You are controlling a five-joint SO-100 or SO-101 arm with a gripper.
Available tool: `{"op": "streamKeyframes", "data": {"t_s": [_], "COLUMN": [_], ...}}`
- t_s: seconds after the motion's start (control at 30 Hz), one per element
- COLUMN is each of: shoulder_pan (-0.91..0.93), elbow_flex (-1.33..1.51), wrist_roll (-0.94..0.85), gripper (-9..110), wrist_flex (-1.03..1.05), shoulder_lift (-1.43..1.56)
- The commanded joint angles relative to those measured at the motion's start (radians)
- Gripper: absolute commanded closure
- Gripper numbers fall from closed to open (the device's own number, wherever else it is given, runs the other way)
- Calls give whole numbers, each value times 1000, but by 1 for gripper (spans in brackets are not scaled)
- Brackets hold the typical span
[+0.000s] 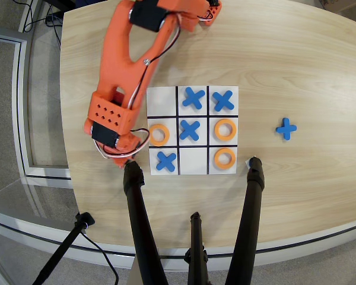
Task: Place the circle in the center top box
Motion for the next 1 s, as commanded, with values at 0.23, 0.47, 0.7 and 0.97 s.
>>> {"op": "streamKeyframes", "data": {"t_s": [0.23, 0.47, 0.7, 0.97], "shoulder_pan": [-112, -215, -348, -453], "elbow_flex": [290, 744, 1104, 1401], "wrist_roll": [35, -28, -106, -198], "gripper": [102, 102, 102, 102], "wrist_flex": [9, 9, 144, 213], "shoulder_lift": [488, 989, 1433, 1767]}}
